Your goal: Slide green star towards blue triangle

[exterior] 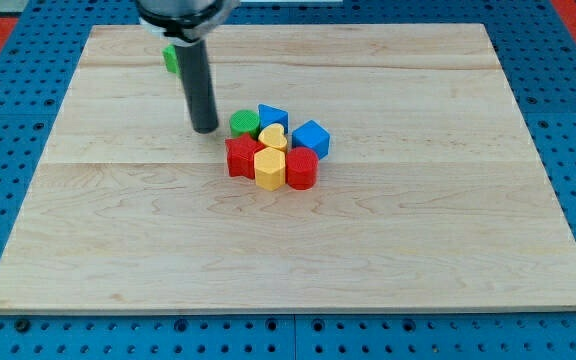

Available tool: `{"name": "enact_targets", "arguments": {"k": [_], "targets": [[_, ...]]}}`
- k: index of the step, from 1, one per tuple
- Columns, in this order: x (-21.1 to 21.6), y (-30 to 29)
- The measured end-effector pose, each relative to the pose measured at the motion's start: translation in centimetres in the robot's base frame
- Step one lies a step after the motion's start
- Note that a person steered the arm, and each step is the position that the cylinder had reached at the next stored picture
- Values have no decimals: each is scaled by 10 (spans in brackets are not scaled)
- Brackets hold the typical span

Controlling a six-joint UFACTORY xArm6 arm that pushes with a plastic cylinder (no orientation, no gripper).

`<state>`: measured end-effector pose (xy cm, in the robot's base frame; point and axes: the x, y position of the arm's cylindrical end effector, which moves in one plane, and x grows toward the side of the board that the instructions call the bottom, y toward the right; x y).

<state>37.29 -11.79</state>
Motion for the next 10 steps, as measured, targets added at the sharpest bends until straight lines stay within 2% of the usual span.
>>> {"name": "enact_targets", "arguments": {"k": [1,2,3,4,5,7,8,10], "targets": [[-35,-49],[-51,-111],[-102,-116],[-135,-57],[-138,-18],[-130,2],[-130,-31],[-98,-40]]}}
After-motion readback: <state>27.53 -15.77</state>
